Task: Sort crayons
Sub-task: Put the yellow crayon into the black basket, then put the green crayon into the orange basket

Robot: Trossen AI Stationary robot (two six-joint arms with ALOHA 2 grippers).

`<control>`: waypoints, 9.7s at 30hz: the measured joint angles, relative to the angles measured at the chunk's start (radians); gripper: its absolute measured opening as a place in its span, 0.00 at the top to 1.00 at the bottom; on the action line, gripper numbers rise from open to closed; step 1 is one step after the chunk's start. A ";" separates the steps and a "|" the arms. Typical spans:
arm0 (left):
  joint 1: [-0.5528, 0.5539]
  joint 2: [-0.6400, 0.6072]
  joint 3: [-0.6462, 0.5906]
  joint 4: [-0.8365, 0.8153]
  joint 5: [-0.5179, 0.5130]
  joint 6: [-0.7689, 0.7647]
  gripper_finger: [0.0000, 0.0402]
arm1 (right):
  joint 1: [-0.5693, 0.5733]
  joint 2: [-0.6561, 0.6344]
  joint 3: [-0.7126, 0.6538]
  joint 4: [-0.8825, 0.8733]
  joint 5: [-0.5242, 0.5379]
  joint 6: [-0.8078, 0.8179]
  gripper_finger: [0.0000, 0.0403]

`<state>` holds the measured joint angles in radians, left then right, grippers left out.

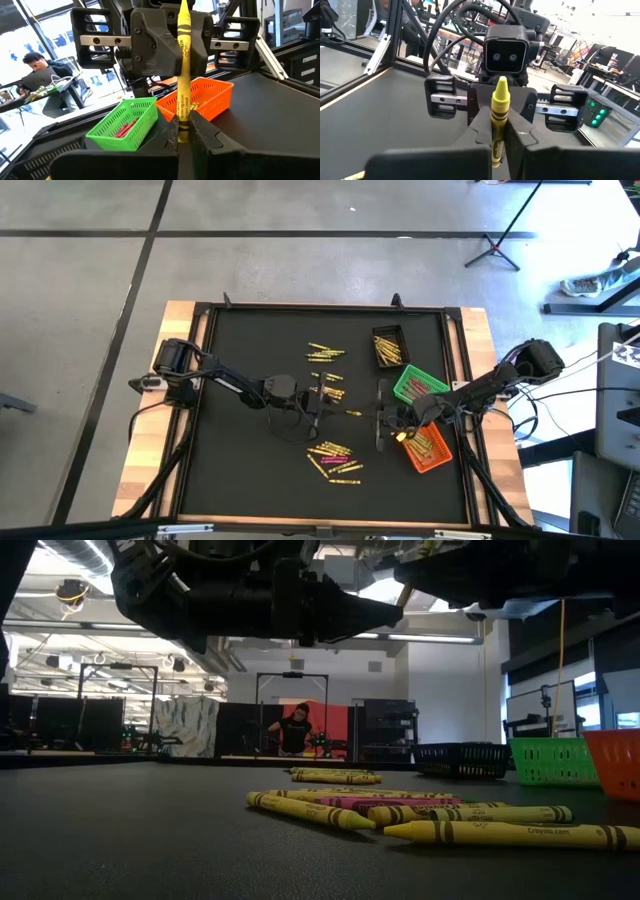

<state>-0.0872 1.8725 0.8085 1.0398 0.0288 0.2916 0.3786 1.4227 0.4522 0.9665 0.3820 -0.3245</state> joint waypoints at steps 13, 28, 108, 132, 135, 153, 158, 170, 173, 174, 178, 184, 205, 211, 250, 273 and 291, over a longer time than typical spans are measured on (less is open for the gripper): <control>0.000 0.000 0.000 -0.022 -0.018 -0.056 0.77 | 0.001 -0.029 0.000 -0.083 0.062 0.000 0.97; 0.000 0.000 0.000 -0.084 -0.065 -0.022 0.68 | 0.000 -0.362 0.000 -0.596 0.258 0.086 0.95; 0.087 -0.001 0.000 -0.263 -0.124 -0.106 0.67 | -0.919 -0.170 0.154 -1.277 -0.170 0.295 0.94; 0.087 -0.094 0.000 -0.414 -0.123 -0.129 0.67 | -0.635 -0.352 0.154 -1.326 -0.208 0.387 0.66; 0.107 -0.131 0.000 -0.481 -0.123 -0.125 0.67 | -0.549 -0.378 0.154 -1.312 -0.206 0.398 0.66; 0.416 -0.218 0.045 -0.825 0.080 -0.130 0.67 | -0.398 -0.359 0.154 -1.194 -0.129 0.339 0.66; 0.502 -0.210 0.173 -1.014 0.095 -0.116 0.68 | -0.398 -0.359 0.154 -1.199 -0.128 0.308 0.66; 0.621 -0.023 0.357 -1.223 0.232 -0.008 0.68 | -0.399 -0.359 0.154 -1.202 -0.102 0.293 0.66; 0.634 0.023 0.382 -1.245 0.203 0.055 0.68 | -0.399 -0.359 0.154 -1.203 -0.102 0.292 0.66; 0.641 0.039 0.391 -1.251 0.203 0.077 0.68 | -0.398 -0.359 0.154 -1.205 -0.103 0.293 0.66; 0.663 0.102 0.438 -1.315 0.216 0.140 0.68 | -0.399 -0.359 0.154 -1.207 -0.104 0.293 0.66; 0.686 0.166 0.462 -1.342 0.204 0.190 0.68 | -0.399 -0.359 0.154 -1.207 -0.104 0.293 0.66; 0.672 0.141 0.464 -1.440 0.182 0.155 0.99 | -0.399 -0.359 0.154 -1.203 -0.105 0.293 0.66; 0.623 0.035 0.462 -1.531 0.164 0.101 0.99 | -0.399 -0.359 0.154 -1.202 -0.106 0.293 0.66; 0.181 -0.025 -0.024 -0.056 0.034 -0.186 1.00 | -0.397 -0.264 0.035 -0.563 -0.318 0.216 0.66; 0.179 -0.026 -0.020 -0.088 0.040 -0.226 0.82 | -0.397 -0.238 0.057 -0.518 -0.375 0.152 0.96; 0.179 -0.026 -0.020 -0.144 0.039 -0.204 0.71 | -0.106 -0.426 0.407 -1.786 -0.399 0.797 0.94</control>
<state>0.0914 1.8469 0.7883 0.8959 0.0674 0.0879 0.2727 0.9963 0.8597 -0.8193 -0.0173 0.4721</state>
